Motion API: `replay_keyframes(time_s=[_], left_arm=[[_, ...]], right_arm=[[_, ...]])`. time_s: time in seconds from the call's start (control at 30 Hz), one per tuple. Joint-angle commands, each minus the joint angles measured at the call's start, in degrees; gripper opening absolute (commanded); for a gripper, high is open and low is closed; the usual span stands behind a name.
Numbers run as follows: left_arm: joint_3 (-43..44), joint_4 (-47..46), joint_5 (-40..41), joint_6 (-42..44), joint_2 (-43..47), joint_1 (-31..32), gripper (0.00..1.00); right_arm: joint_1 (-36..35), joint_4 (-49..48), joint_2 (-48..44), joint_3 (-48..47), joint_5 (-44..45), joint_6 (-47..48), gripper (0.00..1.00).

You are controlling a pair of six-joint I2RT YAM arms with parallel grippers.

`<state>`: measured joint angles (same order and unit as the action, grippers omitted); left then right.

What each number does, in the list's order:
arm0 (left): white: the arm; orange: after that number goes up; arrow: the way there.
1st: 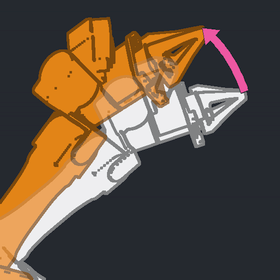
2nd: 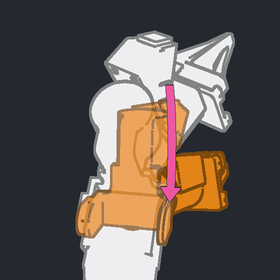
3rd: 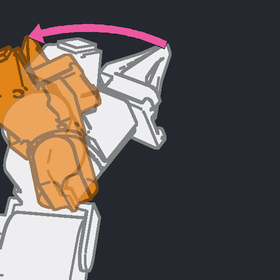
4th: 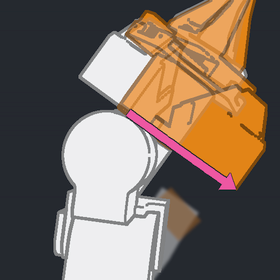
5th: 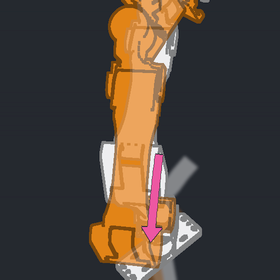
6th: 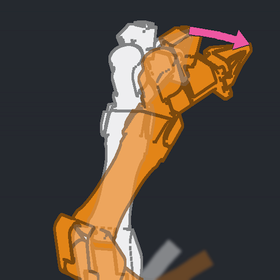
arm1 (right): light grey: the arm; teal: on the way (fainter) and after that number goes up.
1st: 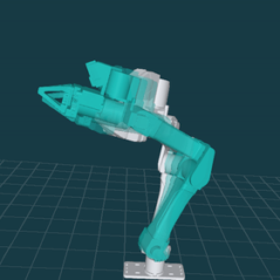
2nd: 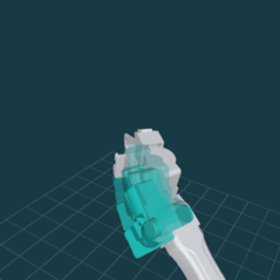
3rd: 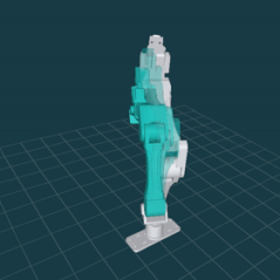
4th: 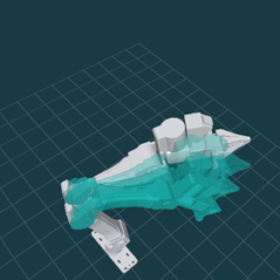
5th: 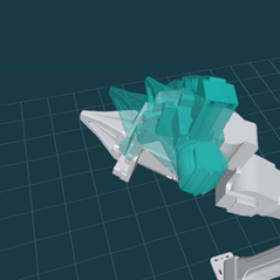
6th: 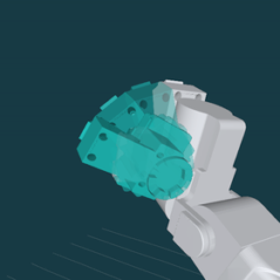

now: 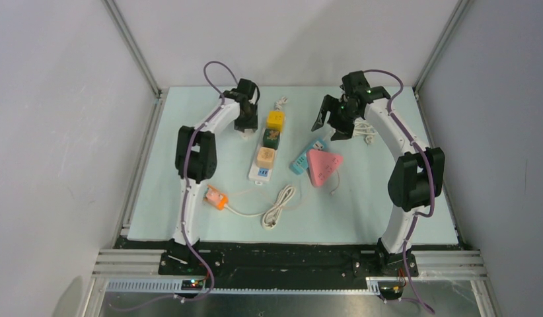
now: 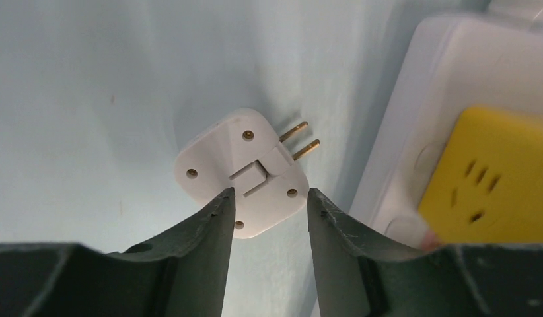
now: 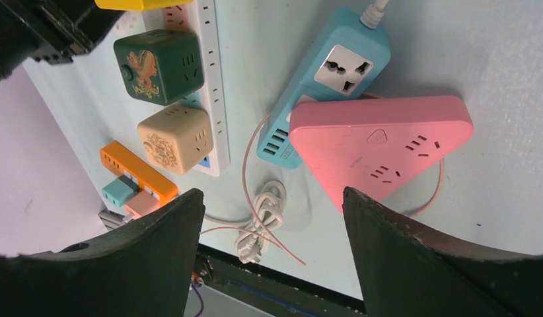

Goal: Insert the plug
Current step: Pick up the plug from the center of the board.

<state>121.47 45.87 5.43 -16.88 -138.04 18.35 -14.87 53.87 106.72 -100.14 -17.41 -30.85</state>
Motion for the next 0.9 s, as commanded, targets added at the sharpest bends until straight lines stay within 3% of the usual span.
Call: replay_keyframes(time_s=[0.0, 0.3, 0.47, 0.53, 0.57, 0.63, 0.87], left_arm=[[-8.90, 4.84, 0.54, 1.07, 7.57, -0.52, 0.48], [-26.36, 3.72, 0.37, 0.46, 21.14, -0.31, 0.49], [-23.28, 1.70, 3.81, 0.43, 24.44, -0.33, 0.64], [-21.50, 0.44, 5.89, 0.11, 24.68, -0.29, 0.76], [-20.91, -0.58, 6.96, -0.41, 24.75, -0.31, 0.87], [-20.70, -1.73, 7.34, -1.70, 24.57, -0.39, 0.98], [-20.54, -5.83, 9.43, -7.35, 21.16, -0.79, 1.00]], right_arm=[[-0.06, -0.82, -3.18, 0.88, 0.44, 0.31, 0.81], [-0.59, -2.91, -3.09, 1.45, 0.09, 0.05, 0.81], [-1.14, -3.92, -2.01, 1.32, -0.56, -0.32, 0.81], [-1.39, -4.16, -1.63, 1.15, -0.60, -0.34, 0.81], [-1.65, -4.18, -1.53, 1.03, -0.61, -0.41, 0.81], [-1.84, -4.22, -1.37, 0.83, -0.61, -0.56, 0.81], [-2.02, -3.81, -1.42, 0.89, 0.01, -0.65, 0.81]])
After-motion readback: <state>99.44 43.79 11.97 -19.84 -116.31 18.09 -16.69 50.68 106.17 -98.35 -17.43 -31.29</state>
